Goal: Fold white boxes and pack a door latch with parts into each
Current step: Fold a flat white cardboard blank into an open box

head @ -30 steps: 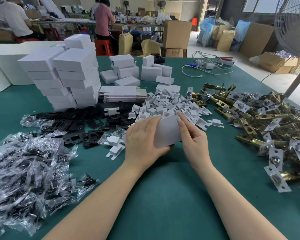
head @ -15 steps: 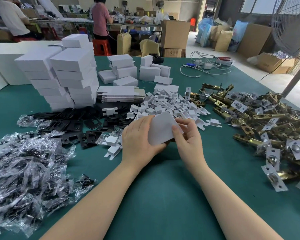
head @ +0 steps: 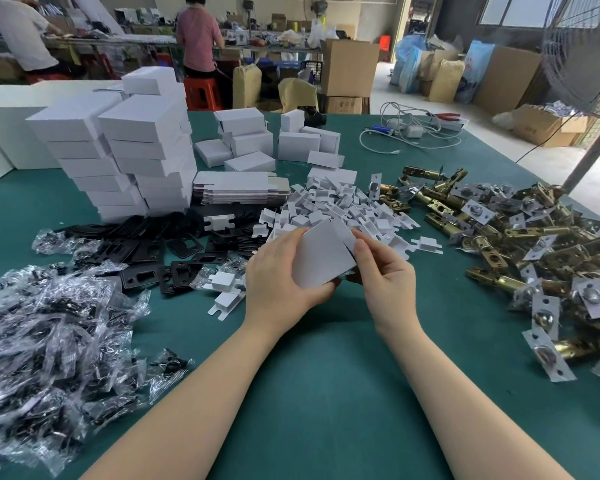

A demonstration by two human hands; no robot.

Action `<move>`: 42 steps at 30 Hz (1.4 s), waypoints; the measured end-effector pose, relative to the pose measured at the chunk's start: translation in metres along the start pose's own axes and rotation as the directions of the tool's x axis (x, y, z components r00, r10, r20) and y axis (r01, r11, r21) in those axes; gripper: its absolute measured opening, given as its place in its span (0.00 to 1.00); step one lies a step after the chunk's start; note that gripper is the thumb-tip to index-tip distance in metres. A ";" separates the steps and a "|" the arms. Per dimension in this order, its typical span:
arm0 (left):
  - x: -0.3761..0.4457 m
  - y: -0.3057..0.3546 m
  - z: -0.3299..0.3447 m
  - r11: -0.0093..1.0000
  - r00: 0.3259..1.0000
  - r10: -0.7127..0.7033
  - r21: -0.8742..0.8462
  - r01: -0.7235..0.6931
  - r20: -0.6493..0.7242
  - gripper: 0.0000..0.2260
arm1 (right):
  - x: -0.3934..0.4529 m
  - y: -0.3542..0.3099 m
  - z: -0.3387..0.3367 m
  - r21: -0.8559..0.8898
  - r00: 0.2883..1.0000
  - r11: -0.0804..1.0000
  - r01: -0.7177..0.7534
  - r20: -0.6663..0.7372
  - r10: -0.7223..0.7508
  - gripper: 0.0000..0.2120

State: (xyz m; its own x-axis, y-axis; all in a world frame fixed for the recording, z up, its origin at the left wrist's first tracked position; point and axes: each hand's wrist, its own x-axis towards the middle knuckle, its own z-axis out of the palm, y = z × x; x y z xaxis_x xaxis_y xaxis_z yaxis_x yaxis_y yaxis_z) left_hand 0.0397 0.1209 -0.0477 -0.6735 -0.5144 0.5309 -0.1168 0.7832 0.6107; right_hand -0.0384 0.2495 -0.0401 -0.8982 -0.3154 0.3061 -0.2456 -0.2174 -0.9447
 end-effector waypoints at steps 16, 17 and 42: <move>-0.002 0.001 0.004 0.993 0.996 0.036 0.112 -0.027 -0.077 0.37 | -0.004 0.000 0.003 -0.039 0.998 0.998 0.053 0.019 -0.052 0.11; -0.002 0.001 0.004 0.993 0.996 0.039 0.117 -0.029 -0.084 0.38 | -0.005 0.001 0.004 -0.044 0.998 0.997 0.058 0.015 -0.057 0.11; -0.004 0.004 0.003 0.994 0.992 0.022 0.107 -0.008 -0.127 0.40 | -0.011 0.003 0.008 -0.005 0.997 0.998 0.057 -0.043 -0.057 0.12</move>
State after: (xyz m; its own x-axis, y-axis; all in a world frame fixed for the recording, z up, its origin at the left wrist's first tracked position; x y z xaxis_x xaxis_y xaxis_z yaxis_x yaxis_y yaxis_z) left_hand 0.0394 0.1273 -0.0492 -0.5779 -0.5374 0.6142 -0.1891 0.8203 0.5398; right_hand -0.0263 0.2451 -0.0456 -0.8974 -0.2627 0.3544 -0.2983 -0.2305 -0.9262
